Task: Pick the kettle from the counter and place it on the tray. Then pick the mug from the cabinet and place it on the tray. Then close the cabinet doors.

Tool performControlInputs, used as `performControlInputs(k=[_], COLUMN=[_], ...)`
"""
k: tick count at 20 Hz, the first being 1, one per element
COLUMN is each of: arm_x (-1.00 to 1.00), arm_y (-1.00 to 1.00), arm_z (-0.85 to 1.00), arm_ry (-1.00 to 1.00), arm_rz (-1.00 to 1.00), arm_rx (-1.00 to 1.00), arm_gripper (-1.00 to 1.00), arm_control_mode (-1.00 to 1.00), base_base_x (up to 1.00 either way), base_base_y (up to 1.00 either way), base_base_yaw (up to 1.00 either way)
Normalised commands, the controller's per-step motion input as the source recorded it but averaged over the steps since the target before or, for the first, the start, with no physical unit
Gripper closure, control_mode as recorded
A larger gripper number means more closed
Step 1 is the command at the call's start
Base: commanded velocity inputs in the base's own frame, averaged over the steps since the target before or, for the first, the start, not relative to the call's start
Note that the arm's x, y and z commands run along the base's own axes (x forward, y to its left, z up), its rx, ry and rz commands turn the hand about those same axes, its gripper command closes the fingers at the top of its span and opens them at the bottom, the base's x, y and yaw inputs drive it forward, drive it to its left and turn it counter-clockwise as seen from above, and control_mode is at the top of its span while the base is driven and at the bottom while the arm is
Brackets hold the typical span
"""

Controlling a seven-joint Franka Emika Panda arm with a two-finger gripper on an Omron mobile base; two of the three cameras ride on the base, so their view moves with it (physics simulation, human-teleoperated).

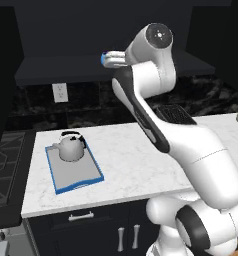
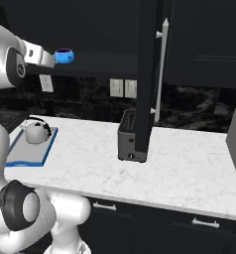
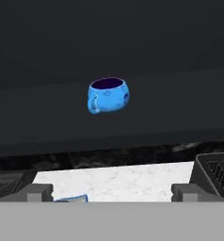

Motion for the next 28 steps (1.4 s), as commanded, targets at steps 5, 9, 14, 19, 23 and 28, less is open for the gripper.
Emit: performControlInputs(k=[5, 9, 14, 19, 23, 28], arm_x=[0.62, 0.53, 0.4, 0.3, 0.41, 0.43], arm_y=[0.13, 0.23, 0.18, 0.03, 0.0, 0.07], arm_z=[0.0, -0.09, -0.05, -0.12, -0.14, -0.01], arm_ry=[0.0, 0.01, 0.0, 0.0, 0.0, 0.03], arm_rz=[0.0, 0.0, -0.01, -0.11, -0.18, -0.16], arm_rx=[-0.08, -0.08, -0.04, 0.0, 0.0, 0.0], arm_gripper=[-1.0, -1.0, -1.0, -1.0, -1.0, -1.0], arm_control_mode=[-1.0, -1.0, -1.0, -1.0, -1.0, -1.0], base_base_x=[0.0, 0.0, 0.0, 0.0, 0.0, 0.0], base_base_y=[0.0, 0.0, 0.0, 0.0, 0.0, 0.0], base_base_yaw=[0.0, 0.0, 0.0, 0.0, 0.0, 0.0])
